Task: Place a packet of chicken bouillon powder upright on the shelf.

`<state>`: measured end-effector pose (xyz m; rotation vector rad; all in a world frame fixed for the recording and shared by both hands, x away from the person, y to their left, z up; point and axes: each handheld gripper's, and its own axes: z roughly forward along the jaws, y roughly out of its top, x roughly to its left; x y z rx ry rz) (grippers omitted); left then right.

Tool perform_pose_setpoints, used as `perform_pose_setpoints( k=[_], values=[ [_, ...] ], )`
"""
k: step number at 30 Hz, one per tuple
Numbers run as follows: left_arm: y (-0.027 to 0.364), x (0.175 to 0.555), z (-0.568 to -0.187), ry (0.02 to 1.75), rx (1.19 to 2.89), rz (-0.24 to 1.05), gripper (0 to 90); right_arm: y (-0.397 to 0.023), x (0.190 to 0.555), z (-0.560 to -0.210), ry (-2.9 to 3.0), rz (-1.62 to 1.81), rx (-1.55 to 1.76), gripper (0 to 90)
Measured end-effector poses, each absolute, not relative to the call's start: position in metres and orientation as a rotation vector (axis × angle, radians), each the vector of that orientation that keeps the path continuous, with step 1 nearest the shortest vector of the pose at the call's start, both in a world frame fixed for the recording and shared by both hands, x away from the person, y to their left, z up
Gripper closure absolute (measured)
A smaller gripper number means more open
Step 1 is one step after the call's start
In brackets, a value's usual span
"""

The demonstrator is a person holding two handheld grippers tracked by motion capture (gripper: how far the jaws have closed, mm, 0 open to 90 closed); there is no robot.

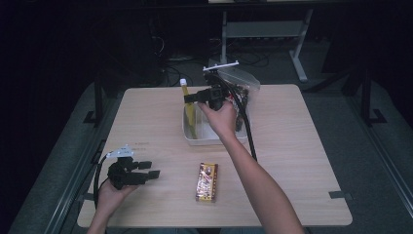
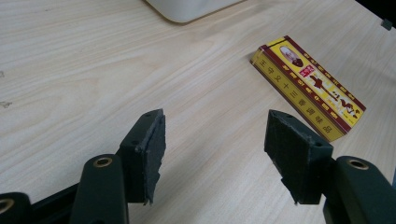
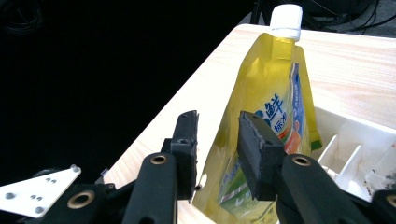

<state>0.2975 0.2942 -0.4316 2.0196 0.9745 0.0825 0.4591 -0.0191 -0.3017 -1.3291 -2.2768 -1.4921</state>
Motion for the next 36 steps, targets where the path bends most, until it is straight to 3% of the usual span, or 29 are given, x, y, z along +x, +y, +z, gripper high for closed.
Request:
perform_pose_setpoints(
  k=[36],
  values=[
    [0.282,0.296,-0.432,0.949,2.048,0.088,35.3,-0.044,0.44,-0.289,-2.283,-1.478,-1.213,62.2]
  ],
)
